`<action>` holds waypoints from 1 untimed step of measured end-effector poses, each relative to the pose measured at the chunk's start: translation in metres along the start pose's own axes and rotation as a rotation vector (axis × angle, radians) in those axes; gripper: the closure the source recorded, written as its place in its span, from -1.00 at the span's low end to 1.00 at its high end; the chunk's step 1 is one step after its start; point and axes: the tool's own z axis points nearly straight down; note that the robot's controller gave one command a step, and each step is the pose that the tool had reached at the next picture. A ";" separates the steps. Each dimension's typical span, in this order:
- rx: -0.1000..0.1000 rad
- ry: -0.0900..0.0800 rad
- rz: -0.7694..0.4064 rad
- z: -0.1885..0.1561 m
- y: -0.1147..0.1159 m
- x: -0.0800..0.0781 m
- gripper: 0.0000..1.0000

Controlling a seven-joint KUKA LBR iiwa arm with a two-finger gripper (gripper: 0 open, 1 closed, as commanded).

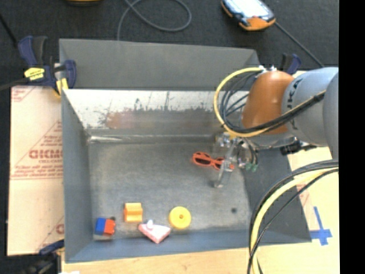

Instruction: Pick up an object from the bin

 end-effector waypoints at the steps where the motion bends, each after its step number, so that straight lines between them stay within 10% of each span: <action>1: 0.000 0.001 0.228 0.003 0.018 0.006 1.00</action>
Offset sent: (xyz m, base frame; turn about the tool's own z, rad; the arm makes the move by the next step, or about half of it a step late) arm 0.0000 0.0000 0.0000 0.0000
